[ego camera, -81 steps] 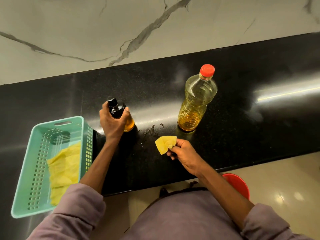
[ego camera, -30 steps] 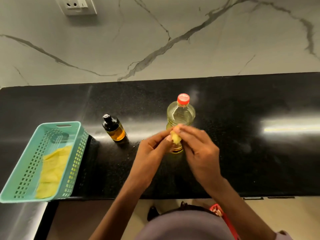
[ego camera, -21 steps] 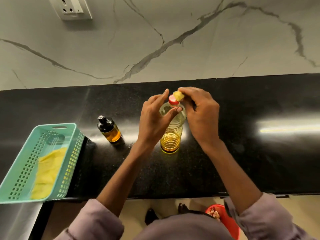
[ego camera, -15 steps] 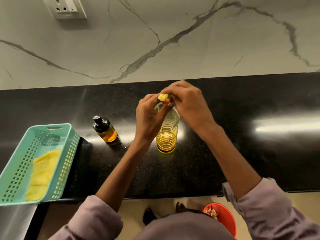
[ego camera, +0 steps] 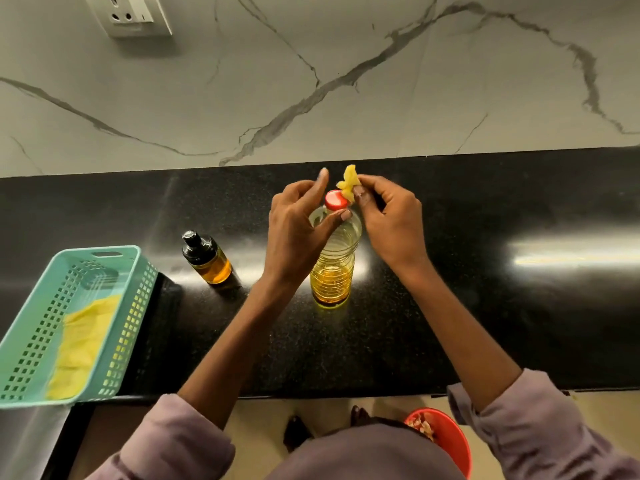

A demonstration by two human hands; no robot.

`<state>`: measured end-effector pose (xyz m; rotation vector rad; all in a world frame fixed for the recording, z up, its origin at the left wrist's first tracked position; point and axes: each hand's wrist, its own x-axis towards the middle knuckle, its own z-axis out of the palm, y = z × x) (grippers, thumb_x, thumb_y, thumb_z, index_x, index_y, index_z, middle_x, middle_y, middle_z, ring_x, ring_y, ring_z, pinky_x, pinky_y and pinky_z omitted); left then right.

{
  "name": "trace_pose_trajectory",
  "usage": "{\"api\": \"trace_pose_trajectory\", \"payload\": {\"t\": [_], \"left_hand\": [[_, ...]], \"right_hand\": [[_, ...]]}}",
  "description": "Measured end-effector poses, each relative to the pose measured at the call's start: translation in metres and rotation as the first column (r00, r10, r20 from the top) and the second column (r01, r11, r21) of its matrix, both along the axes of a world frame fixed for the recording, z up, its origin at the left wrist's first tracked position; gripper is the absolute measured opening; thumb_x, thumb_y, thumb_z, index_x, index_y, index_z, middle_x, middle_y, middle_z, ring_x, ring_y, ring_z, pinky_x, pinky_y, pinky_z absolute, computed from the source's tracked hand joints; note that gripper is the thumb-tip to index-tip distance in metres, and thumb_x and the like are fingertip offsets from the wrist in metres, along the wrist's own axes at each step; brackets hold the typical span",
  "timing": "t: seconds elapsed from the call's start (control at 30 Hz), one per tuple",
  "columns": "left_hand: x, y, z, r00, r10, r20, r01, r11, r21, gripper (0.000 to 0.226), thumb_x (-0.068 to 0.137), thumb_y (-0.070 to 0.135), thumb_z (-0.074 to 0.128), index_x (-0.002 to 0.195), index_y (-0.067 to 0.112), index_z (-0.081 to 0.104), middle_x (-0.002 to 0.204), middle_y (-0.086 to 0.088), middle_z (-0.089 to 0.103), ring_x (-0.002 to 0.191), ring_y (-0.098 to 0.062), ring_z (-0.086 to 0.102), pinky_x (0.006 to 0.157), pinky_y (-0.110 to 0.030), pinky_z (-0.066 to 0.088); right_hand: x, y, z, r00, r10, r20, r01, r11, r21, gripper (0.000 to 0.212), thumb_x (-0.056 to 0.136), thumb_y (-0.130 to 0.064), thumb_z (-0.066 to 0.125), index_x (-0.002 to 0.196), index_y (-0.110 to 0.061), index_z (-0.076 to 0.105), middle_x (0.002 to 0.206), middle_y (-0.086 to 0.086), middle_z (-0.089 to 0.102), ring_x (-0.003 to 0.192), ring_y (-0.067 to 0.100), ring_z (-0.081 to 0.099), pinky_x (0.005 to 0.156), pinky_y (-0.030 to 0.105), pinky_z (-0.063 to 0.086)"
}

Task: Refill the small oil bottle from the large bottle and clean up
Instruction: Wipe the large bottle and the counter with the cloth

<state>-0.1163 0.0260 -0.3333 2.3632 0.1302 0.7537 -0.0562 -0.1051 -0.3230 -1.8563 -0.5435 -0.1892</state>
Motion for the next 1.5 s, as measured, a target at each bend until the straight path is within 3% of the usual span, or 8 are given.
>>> {"api": "trace_pose_trajectory", "payload": {"t": [0.17, 0.33, 0.53, 0.83, 1.03, 1.27, 1.37, 1.5], "left_hand": [[0.0, 0.01, 0.003, 0.992, -0.006, 0.13, -0.031, 0.959, 0.281, 0.036, 0.077, 0.028, 0.072, 0.11, 0.015, 0.07, 0.103, -0.007, 0.069, 0.092, -0.027, 0.058, 0.072, -0.04, 0.047], [0.004, 0.02, 0.019, 0.992, -0.115, 0.042, 0.096, 0.941, 0.325, 0.034, 0.078, 0.04, 0.06, 0.099, 0.018, 0.074, 0.096, -0.006, 0.07, 0.086, -0.028, 0.06, 0.066, -0.044, 0.048], [0.003, 0.026, 0.028, 0.984, -0.159, -0.085, 0.177, 0.934, 0.309, 0.023, 0.079, 0.03, 0.073, 0.097, 0.015, 0.073, 0.102, -0.003, 0.071, 0.09, -0.021, 0.063, 0.072, -0.049, 0.05], [0.009, 0.016, 0.037, 0.971, -0.199, -0.136, 0.229, 0.938, 0.259, 0.018, 0.08, 0.021, 0.074, 0.093, 0.01, 0.07, 0.091, -0.003, 0.065, 0.077, -0.011, 0.058, 0.067, -0.017, 0.045], [0.012, 0.009, 0.043, 0.962, -0.219, -0.165, 0.254, 0.939, 0.232, 0.015, 0.079, 0.018, 0.074, 0.091, 0.012, 0.067, 0.09, 0.004, 0.06, 0.077, -0.007, 0.056, 0.065, -0.004, 0.039], [0.016, 0.0, 0.042, 0.933, -0.31, -0.184, 0.347, 0.91, 0.226, 0.015, 0.079, 0.021, 0.069, 0.09, 0.011, 0.067, 0.088, -0.004, 0.063, 0.076, -0.014, 0.06, 0.068, -0.03, 0.052], [0.018, -0.001, 0.043, 0.927, -0.327, -0.184, 0.363, 0.907, 0.215, 0.016, 0.08, 0.019, 0.071, 0.091, 0.008, 0.067, 0.089, -0.005, 0.063, 0.076, -0.015, 0.061, 0.068, -0.027, 0.053], [0.019, 0.002, 0.045, 0.917, -0.343, -0.205, 0.379, 0.908, 0.177, 0.02, 0.08, 0.019, 0.072, 0.096, 0.011, 0.065, 0.09, -0.003, 0.064, 0.077, -0.011, 0.06, 0.069, -0.022, 0.05]], "right_hand": [[0.003, -0.008, -0.008, 0.996, 0.071, -0.058, -0.069, 0.997, 0.041, 0.024, 0.091, -0.018, 0.06, 0.114, -0.015, 0.064, 0.095, -0.01, 0.065, 0.085, 0.002, 0.062, 0.072, 0.014, 0.052], [0.024, -0.005, -0.005, 0.945, 0.287, -0.155, -0.281, 0.958, 0.061, 0.02, 0.091, -0.01, 0.059, 0.109, -0.011, 0.066, 0.098, -0.003, 0.068, 0.094, 0.003, 0.064, 0.083, 0.023, 0.054], [0.063, 0.004, 0.022, 0.778, 0.564, -0.278, -0.623, 0.748, -0.229, 0.022, 0.089, 0.0, 0.055, 0.107, -0.009, 0.064, 0.095, -0.008, 0.061, 0.089, -0.006, 0.059, 0.08, 0.012, 0.049], [0.073, 0.037, 0.036, 0.716, 0.619, -0.322, -0.673, 0.49, -0.554, 0.028, 0.089, -0.006, 0.057, 0.076, -0.03, 0.053, 0.083, -0.015, 0.05, 0.077, -0.002, 0.05, 0.064, 0.002, 0.042], [0.072, 0.028, 0.023, 0.75, 0.563, -0.346, -0.661, 0.616, -0.429, 0.008, 0.086, -0.009, 0.062, 0.09, -0.016, 0.064, 0.088, -0.004, 0.062, 0.085, 0.006, 0.059, 0.072, 0.016, 0.051], [0.048, -0.007, -0.01, 0.957, 0.224, -0.182, -0.277, 0.891, -0.358, 0.017, 0.095, -0.02, 0.052, 0.101, -0.017, 0.067, 0.082, -0.008, 0.062, 0.074, 0.002, 0.055, 0.062, 0.016, 0.042], [0.035, -0.018, -0.022, 0.973, 0.131, -0.193, -0.183, 0.941, -0.284, 0.024, 0.095, -0.023, 0.049, 0.111, -0.015, 0.064, 0.097, 0.003, 0.064, 0.086, 0.013, 0.058, 0.07, 0.023, 0.046], [0.008, -0.023, -0.031, 0.996, -0.073, -0.044, 0.061, 0.97, -0.234, 0.021, 0.095, -0.025, 0.052, 0.111, -0.015, 0.063, 0.094, 0.001, 0.057, 0.079, 0.005, 0.051, 0.064, 0.008, 0.037]]}}
